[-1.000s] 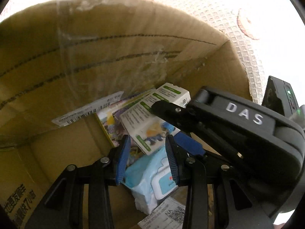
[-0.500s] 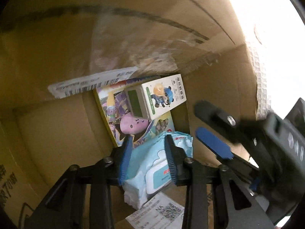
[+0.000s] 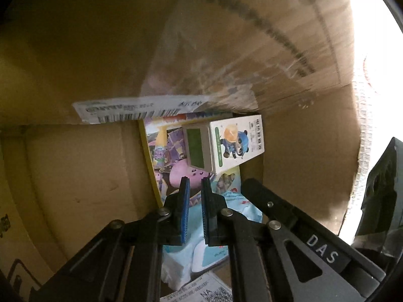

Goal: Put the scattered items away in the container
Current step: 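Lower the box into the cardboard box and open the right gripper, then withdraw the right gripper up out of the cardboard box, then move the left gripper over the pile onto the white-green medicine box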

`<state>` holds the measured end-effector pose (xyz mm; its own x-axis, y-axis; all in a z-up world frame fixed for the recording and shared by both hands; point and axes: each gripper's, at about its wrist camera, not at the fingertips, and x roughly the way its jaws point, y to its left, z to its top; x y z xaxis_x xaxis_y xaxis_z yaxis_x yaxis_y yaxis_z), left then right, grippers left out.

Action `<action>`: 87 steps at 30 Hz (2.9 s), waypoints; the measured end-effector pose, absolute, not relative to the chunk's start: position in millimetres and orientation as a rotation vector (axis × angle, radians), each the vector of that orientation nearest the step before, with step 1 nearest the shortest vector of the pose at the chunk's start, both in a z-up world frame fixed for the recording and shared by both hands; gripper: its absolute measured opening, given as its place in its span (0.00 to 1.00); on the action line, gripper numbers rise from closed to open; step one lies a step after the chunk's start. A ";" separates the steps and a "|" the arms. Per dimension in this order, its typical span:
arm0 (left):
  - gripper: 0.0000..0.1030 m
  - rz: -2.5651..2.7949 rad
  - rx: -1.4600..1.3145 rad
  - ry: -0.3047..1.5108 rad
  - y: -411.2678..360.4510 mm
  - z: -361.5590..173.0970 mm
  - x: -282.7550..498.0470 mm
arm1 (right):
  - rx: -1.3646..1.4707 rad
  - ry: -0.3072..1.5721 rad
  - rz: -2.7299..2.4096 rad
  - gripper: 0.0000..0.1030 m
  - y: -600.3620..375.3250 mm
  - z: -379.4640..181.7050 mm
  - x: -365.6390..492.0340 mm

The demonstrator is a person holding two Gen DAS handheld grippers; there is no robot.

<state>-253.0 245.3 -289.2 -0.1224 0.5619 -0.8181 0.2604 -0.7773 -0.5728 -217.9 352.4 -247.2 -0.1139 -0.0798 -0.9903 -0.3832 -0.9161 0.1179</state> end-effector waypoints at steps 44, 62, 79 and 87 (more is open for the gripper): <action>0.19 2.348 -1.384 -0.233 206.8 -137.4 -182.7 | -1.773 0.432 2.496 0.15 297.8 -126.9 -114.8; 0.19 2.480 -1.086 -0.137 100.4 -73.1 -91.2 | -1.521 0.165 2.750 0.16 198.5 -92.2 -39.8; 0.19 2.646 -1.380 -0.195 -33.0 -131.2 -9.1 | -1.493 -0.232 3.042 0.16 56.7 -125.7 4.8; 0.19 2.679 -1.501 -0.418 -86.0 -154.8 -10.6 | -1.564 -0.513 3.071 0.17 5.0 -154.1 -0.2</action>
